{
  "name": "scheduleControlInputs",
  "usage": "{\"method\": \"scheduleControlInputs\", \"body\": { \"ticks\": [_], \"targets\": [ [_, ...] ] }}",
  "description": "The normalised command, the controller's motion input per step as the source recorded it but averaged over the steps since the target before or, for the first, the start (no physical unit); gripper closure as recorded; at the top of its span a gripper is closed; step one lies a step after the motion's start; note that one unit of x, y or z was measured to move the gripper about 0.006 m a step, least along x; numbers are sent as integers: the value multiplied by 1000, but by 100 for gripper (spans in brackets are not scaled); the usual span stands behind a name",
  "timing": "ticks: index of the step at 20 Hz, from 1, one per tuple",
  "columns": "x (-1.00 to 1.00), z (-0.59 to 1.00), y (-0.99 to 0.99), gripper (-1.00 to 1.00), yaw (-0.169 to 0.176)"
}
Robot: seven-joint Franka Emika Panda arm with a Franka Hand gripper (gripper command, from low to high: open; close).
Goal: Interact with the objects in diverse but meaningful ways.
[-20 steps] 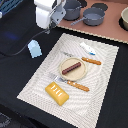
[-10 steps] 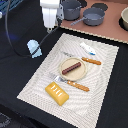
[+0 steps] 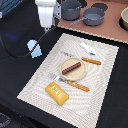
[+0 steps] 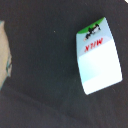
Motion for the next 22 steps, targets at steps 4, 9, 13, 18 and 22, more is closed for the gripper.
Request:
{"method": "scheduleControlInputs", "body": {
  "ticks": [4, 9, 13, 18, 22],
  "targets": [
    [-419, 0, -265, -100, 107],
    [-325, -8, -231, -100, 101],
    [-354, -209, -218, -100, 58],
    [-451, -361, -259, -100, 47],
    [-532, -443, -231, -100, 28]
  ]
}}
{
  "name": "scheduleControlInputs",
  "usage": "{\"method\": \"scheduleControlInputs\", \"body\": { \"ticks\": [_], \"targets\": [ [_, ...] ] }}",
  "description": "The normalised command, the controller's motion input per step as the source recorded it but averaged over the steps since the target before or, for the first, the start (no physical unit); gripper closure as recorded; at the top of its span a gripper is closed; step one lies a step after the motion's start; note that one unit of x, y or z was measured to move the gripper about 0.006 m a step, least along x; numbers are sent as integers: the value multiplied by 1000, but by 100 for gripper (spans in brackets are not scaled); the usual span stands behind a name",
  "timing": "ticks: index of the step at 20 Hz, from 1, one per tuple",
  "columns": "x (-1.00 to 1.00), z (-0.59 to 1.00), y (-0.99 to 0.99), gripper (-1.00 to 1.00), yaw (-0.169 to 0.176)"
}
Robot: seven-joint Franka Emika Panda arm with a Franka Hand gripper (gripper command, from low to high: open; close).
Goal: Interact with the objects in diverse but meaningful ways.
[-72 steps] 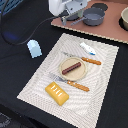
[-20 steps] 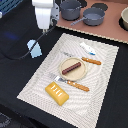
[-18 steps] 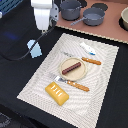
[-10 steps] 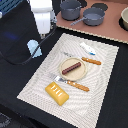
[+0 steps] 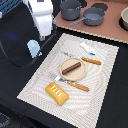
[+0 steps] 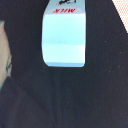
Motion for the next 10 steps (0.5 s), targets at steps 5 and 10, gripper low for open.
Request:
{"method": "scheduleControlInputs", "body": {
  "ticks": [5, 10],
  "targets": [
    [-519, -435, -69, -100, 18],
    [-425, -167, 73, -100, 6]
  ]
}}
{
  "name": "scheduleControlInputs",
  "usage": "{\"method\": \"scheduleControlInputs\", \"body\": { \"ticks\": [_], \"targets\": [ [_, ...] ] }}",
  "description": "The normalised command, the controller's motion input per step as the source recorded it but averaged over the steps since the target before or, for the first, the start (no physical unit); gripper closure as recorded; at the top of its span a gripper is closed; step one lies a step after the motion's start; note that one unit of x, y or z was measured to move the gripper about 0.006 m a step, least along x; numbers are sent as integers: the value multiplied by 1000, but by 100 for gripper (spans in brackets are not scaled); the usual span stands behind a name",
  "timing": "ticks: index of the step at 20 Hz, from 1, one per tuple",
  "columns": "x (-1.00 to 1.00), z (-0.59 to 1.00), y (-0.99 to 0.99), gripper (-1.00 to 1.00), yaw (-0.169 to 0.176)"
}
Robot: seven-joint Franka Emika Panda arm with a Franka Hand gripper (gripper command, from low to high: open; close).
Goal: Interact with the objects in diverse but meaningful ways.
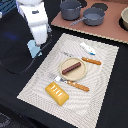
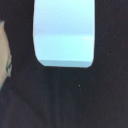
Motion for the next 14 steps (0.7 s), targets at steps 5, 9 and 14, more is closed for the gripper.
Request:
{"method": "scheduleControlInputs", "body": {
  "ticks": [5, 9, 14],
  "targets": [
    [-270, -103, 69, -100, 1],
    [-105, -180, -7, -100, 0],
    [-54, -229, -35, -100, -2]
  ]
}}
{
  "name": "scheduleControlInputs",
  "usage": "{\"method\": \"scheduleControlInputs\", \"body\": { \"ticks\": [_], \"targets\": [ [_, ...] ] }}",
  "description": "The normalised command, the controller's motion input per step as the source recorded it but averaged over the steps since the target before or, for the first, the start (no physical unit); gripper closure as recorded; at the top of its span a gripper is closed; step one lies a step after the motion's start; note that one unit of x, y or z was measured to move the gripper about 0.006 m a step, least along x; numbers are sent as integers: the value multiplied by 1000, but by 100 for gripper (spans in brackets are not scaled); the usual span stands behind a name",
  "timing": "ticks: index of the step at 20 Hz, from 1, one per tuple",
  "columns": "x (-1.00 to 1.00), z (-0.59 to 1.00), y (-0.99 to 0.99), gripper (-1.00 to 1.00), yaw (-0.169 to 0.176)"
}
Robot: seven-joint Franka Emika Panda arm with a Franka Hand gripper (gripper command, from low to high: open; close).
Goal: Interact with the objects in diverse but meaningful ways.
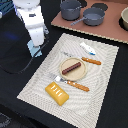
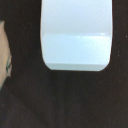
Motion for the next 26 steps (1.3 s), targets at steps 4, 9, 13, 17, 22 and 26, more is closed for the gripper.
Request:
{"method": "scheduleControlInputs", "body": {
  "ticks": [4, 9, 13, 17, 22, 26],
  "targets": [
    [-205, -360, -9, -100, 0],
    [-320, -377, -3, -100, 0],
    [-364, -381, -11, -100, 0],
    [-419, -409, -55, 100, 0],
    [-397, -389, -72, 100, 0],
    [-357, -305, -89, 100, 0]
  ]
}}
